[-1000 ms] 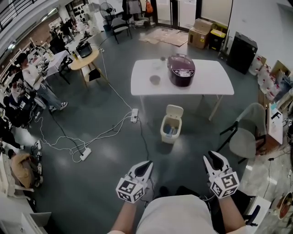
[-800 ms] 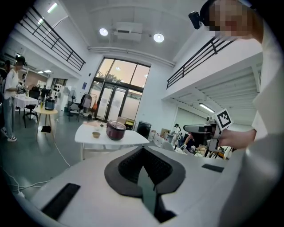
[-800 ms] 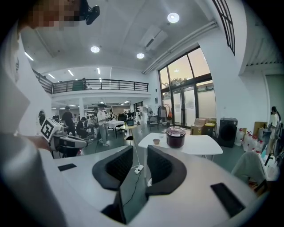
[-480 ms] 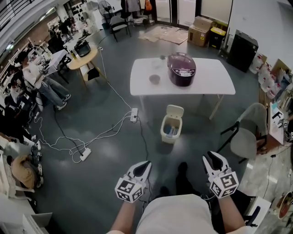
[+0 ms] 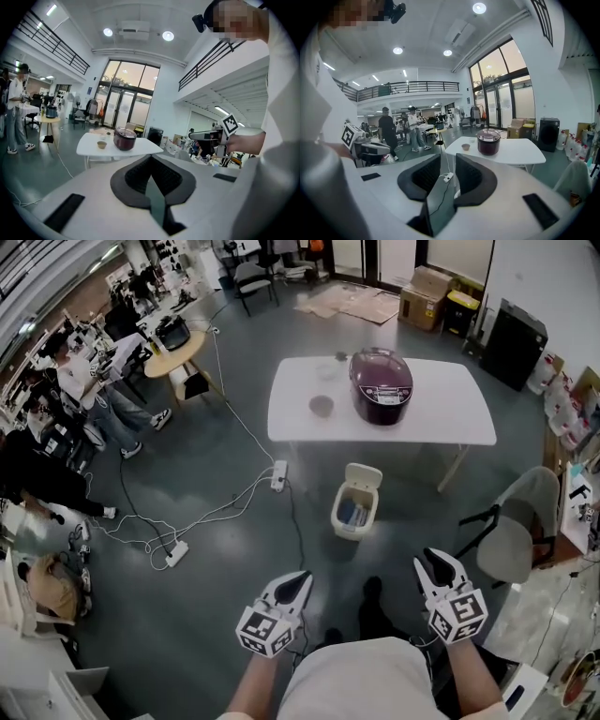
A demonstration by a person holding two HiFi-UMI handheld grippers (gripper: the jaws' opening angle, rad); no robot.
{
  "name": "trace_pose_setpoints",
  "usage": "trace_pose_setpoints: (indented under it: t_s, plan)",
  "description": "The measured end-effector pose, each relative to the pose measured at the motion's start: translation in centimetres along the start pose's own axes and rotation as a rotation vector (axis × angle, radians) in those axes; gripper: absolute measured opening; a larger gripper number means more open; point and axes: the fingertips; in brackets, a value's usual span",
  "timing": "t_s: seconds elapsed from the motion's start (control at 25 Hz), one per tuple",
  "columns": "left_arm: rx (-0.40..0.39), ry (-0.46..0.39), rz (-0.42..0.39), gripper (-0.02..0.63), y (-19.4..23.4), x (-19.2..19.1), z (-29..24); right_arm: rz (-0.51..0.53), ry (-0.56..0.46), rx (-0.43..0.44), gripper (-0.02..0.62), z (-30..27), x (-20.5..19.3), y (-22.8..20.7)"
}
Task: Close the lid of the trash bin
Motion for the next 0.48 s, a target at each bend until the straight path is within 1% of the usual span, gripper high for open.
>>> trace_pose_setpoints:
  t_s: [0.24,0.48]
  plan:
    - [0.035,0.005,0.031,0.017,3.0,1.2,-4.9,0.005,0.037,0.049,0.115,-5.7,0.6,-3.7]
    - [0.096,0.022,0.061,0.017,5.6,2.5,-9.3,0.017,0.065,0.116,0.115,-10.9,1.4,-7.2]
Point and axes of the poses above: the fingertips, and each gripper's own axes: z backward along the fingers, y to its left, x out of its top, and after that the axes turned 14 degrees about -x, right-handed
